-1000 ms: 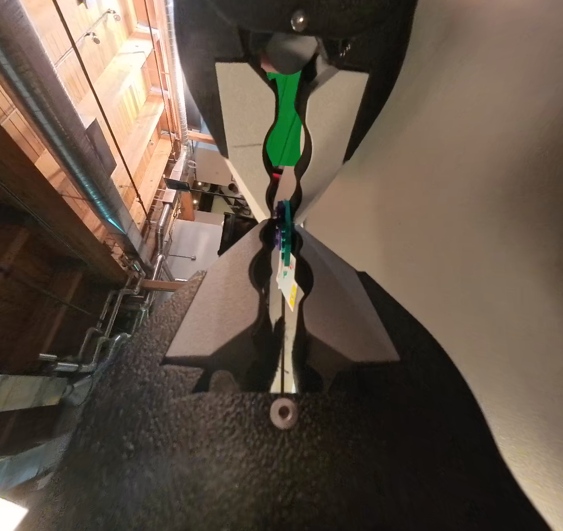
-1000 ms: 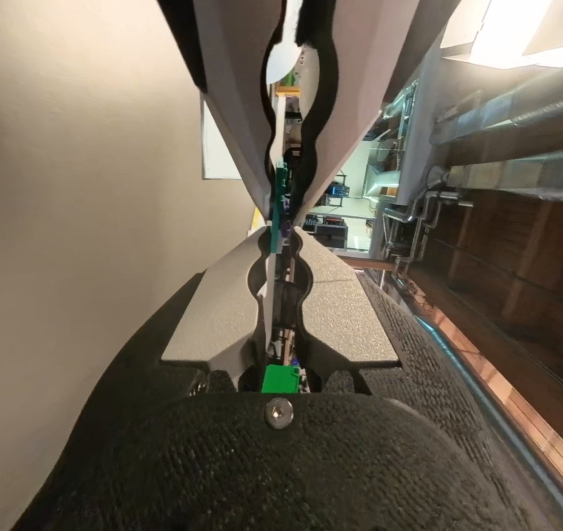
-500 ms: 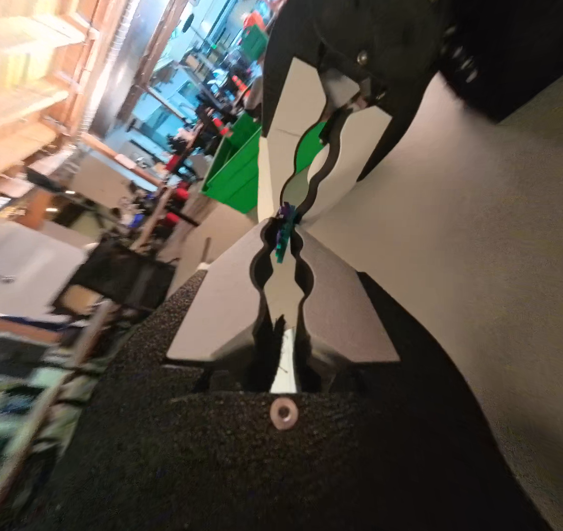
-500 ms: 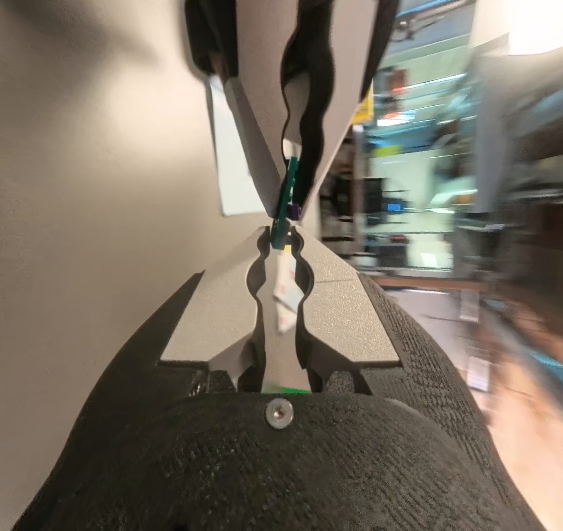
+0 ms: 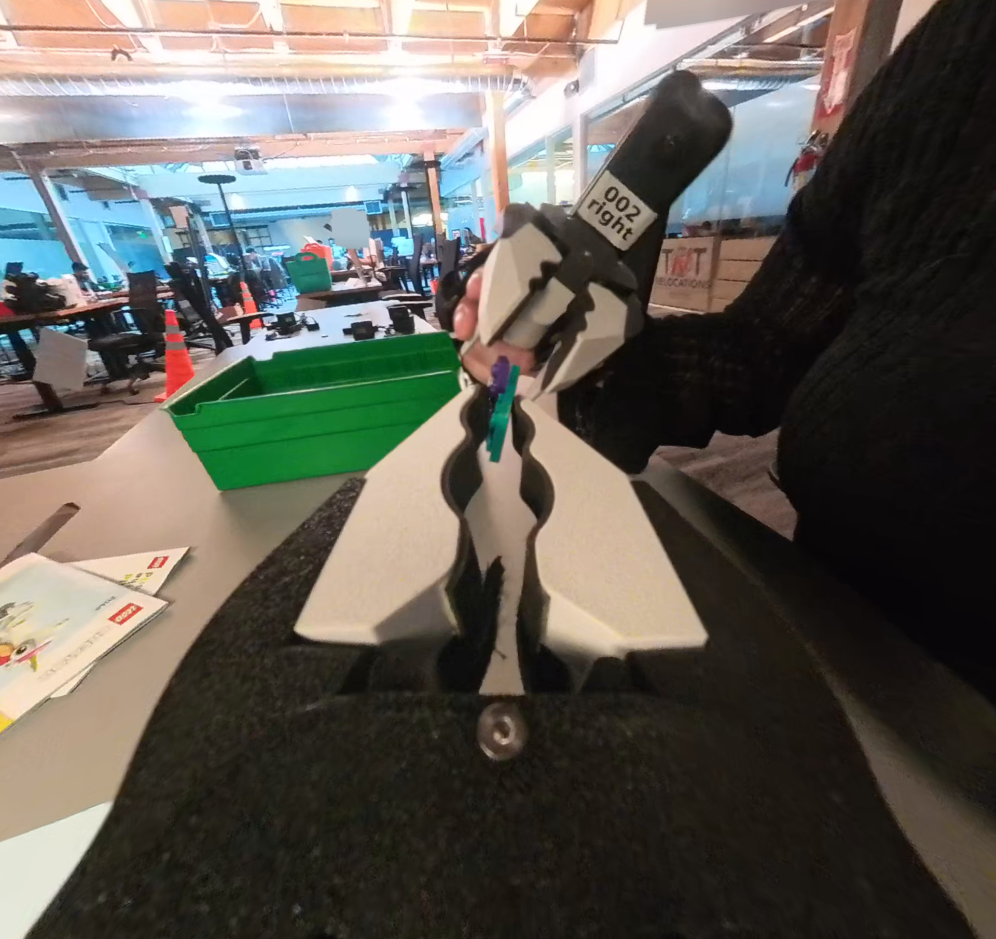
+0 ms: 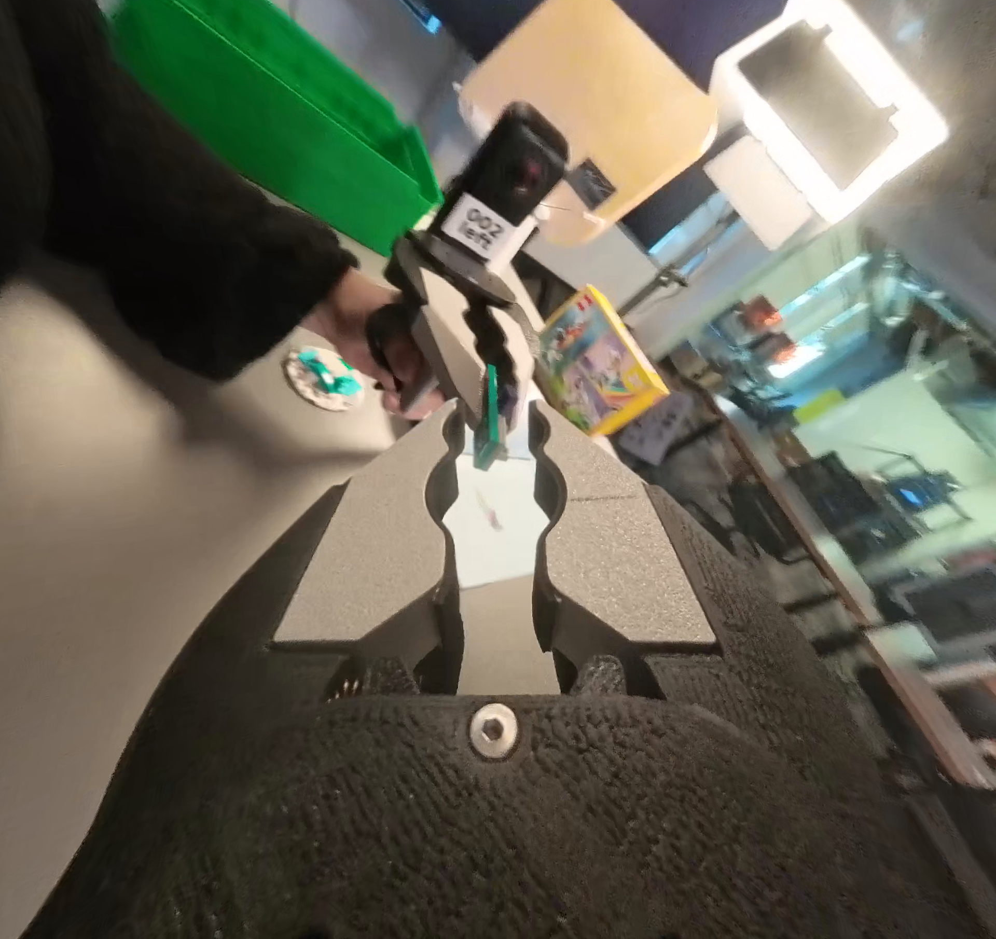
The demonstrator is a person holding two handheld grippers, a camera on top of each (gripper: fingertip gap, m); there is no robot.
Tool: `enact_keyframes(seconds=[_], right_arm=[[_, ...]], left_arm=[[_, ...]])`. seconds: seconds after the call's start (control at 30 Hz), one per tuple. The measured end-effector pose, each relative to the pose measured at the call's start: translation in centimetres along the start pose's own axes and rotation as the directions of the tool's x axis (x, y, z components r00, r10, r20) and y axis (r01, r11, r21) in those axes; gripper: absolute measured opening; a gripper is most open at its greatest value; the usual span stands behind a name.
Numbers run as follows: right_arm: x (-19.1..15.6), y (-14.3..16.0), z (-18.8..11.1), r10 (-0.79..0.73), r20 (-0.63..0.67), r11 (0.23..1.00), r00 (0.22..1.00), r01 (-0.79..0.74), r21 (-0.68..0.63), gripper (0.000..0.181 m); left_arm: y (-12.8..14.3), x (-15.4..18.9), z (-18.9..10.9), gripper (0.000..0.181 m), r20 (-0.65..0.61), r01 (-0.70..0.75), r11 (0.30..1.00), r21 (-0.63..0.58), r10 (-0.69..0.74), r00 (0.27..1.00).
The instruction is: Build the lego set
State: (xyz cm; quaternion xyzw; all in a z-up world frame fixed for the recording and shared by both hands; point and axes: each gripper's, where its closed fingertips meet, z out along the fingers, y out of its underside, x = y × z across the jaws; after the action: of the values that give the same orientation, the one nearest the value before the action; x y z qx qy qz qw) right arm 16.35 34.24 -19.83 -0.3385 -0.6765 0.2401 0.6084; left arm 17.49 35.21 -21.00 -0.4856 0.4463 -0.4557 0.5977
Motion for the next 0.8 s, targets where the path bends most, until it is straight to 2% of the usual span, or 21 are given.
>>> enact_keyframes(seconds=[0.27, 0.43, 0.53, 0.63, 0.67, 0.7, 0.8], right_arm=[[-0.5, -0.5, 0.5, -0.009, 0.035, 1.000, 0.999, 0.008, 0.023, 0.009], [-0.4, -0.8, 0.2, 0.052, 0.050, 0.997, 0.997, -0.055, 0.052, 0.003], [-0.5, -0.9, 0.0, 0.090, 0.059, 0.994, 0.994, -0.093, 0.065, 0.002], [0.0, -1.4, -0.4, 0.200, 0.044, 0.973, 0.979, -0.204, 0.105, 0.005], [0.3, -1.4, -0.6, 0.231, 0.029, 0.966, 0.973, -0.233, 0.110, 0.021], [0.2, -1.2, -0.7, 0.234, 0.033, 0.966, 0.972, -0.236, 0.102, 0.028], [-0.2, -0.3, -0.6, 0.205, 0.024, 0.978, 0.979, -0.205, 0.040, 0.026]], left_arm=[[-0.1, 1.1, 0.3, 0.005, -0.060, -0.002, 1.000, -0.012, 0.002, 0.998], [-0.2, 1.6, 0.6, 0.005, -0.080, -0.009, 1.000, -0.012, 0.008, 0.997], [-0.1, 1.5, 0.7, 0.005, -0.053, -0.062, 0.998, -0.026, 0.060, 0.997], [-0.6, 1.7, 0.7, 0.005, -0.058, -0.055, 0.998, -0.008, 0.055, 0.997], [-0.8, 1.6, 0.6, 0.005, -0.053, -0.056, 0.998, 0.001, 0.056, 0.997], [-1.1, 1.4, 0.4, 0.005, -0.047, -0.050, 0.999, 0.015, 0.051, 0.998], [-1.6, 0.8, -0.3, 0.005, -0.021, -0.035, 0.998, 0.047, 0.036, 0.999]])
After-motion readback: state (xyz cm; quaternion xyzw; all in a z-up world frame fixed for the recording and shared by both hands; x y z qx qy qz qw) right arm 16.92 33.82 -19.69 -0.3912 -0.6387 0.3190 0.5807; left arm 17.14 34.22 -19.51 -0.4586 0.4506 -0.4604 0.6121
